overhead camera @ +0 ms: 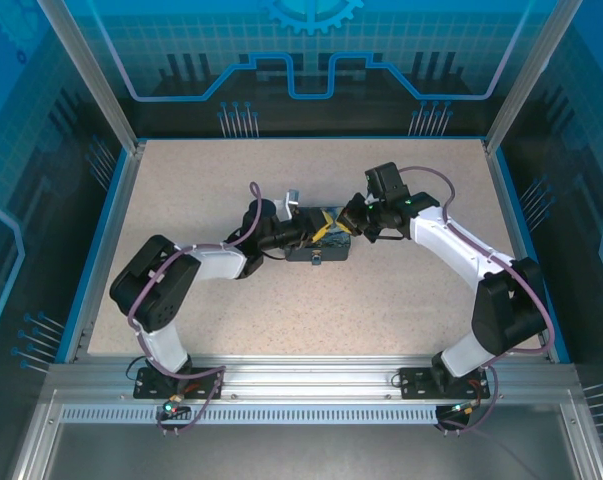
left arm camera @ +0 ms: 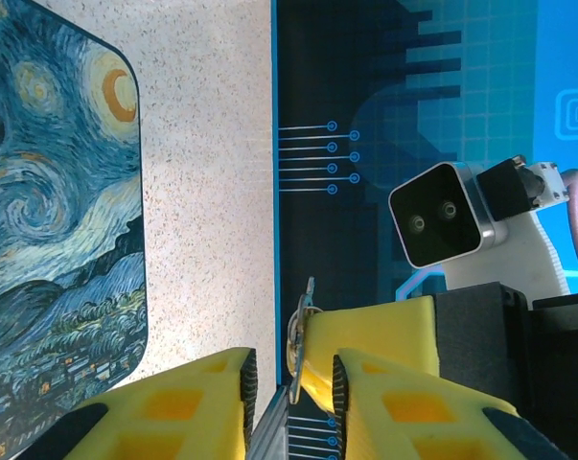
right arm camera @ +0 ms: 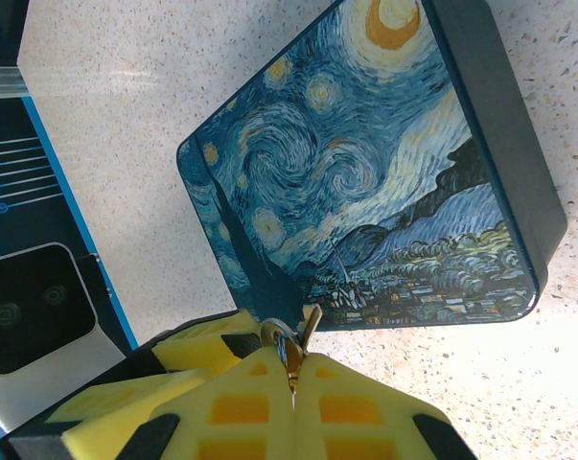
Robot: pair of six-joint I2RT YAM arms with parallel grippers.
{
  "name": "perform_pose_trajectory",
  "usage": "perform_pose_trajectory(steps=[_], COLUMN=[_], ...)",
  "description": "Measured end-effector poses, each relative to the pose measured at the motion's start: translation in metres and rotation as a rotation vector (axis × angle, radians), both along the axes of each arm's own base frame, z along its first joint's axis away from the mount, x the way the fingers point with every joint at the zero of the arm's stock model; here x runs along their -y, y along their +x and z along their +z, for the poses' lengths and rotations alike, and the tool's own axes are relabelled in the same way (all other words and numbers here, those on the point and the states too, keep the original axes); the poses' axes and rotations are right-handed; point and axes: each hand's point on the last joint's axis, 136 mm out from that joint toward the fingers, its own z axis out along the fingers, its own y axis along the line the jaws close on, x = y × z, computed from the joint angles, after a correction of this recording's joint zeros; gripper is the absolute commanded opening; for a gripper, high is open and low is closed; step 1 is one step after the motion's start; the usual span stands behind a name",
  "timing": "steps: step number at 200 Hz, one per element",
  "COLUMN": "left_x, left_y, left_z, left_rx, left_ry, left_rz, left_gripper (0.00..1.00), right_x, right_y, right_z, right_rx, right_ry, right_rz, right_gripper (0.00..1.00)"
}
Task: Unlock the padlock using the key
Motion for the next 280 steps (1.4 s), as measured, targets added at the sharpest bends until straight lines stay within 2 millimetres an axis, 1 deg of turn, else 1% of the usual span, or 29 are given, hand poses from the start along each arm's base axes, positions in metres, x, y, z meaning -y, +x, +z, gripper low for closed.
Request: perform_pose_trajectory(steps=[32,77,123,138,151,156,166,167,168,171,182,192,202,209,217,233,255,267,280], left_x=[0.004,0.007,0.008,0.010,0.010,0.011,0.011,0.011,0.011,0.011,0.012,0.012,0.012,0.012,0.012,0.013,0.015,0.019,0.023], left_y=[-0.001,-0.002,-0.002,0.000,0.001,0.001,0.002,0.002,0.002,0.002,0.002,0.003,0.003,0.003,0.002,0.001,-0.004,-0.007,-0.008], left_z=[-0.004,-0.003,-0.001,0.001,0.001,0.001,0.000,0.000,0.000,0.000,0.001,0.001,0.001,0.000,0.000,-0.001,-0.004,-0.001,0.008], left_rx=[0.001,-0.004,0.002,0.007,0.006,0.005,0.005,0.005,0.005,0.005,0.007,0.008,0.007,0.006,0.007,0.010,0.022,0.036,0.067], left_ry=[-0.002,-0.017,-0.026,-0.028,-0.030,-0.030,-0.029,-0.029,-0.028,-0.029,-0.029,-0.030,-0.029,-0.028,-0.026,-0.020,0.001,0.008,0.002], left_rz=[-0.009,-0.010,-0.011,-0.012,-0.011,-0.012,-0.015,-0.015,-0.015,-0.015,-0.015,-0.015,-0.015,-0.016,-0.017,-0.027,-0.069,-0.103,-0.147], left_gripper=[0.28,0.23,0.13,0.08,0.00,0.00,0.00,0.00,0.00,0.00,0.00,0.00,0.00,0.00,0.00,0.00,0.00,0.00,0.00], right_x=[-0.001,0.000,0.000,0.001,0.002,0.002,0.003,0.003,0.003,0.003,0.004,0.005,0.007,0.013,0.020,0.044,0.073,0.081,0.085], right_y=[0.002,0.002,0.002,0.003,0.004,0.004,0.004,0.004,0.004,0.004,0.005,0.004,0.004,0.004,0.004,0.005,0.006,0.007,0.009], right_z=[0.004,0.003,0.003,0.003,0.003,0.002,0.002,0.002,0.002,0.002,0.002,0.003,0.005,0.008,0.012,0.024,0.038,0.043,0.045], right_rx=[0.007,0.008,0.008,0.009,0.012,0.013,0.013,0.014,0.014,0.013,0.013,0.015,0.019,0.030,0.043,0.079,0.141,0.175,0.211], right_ry=[0.005,0.001,-0.001,-0.003,-0.009,-0.012,-0.016,-0.016,-0.016,-0.016,-0.016,-0.013,-0.010,-0.011,-0.010,-0.005,-0.010,-0.009,-0.005], right_rz=[-0.002,-0.006,-0.007,-0.009,-0.014,-0.017,-0.020,-0.020,-0.020,-0.022,-0.024,-0.025,-0.031,-0.036,-0.054,-0.103,-0.145,-0.133,-0.102], right_gripper=[0.00,0.00,0.00,0.00,0.00,0.01,0.08,0.11,0.17,0.25,0.48,0.63,0.73,0.75,0.80,0.86,0.86,0.86,0.84])
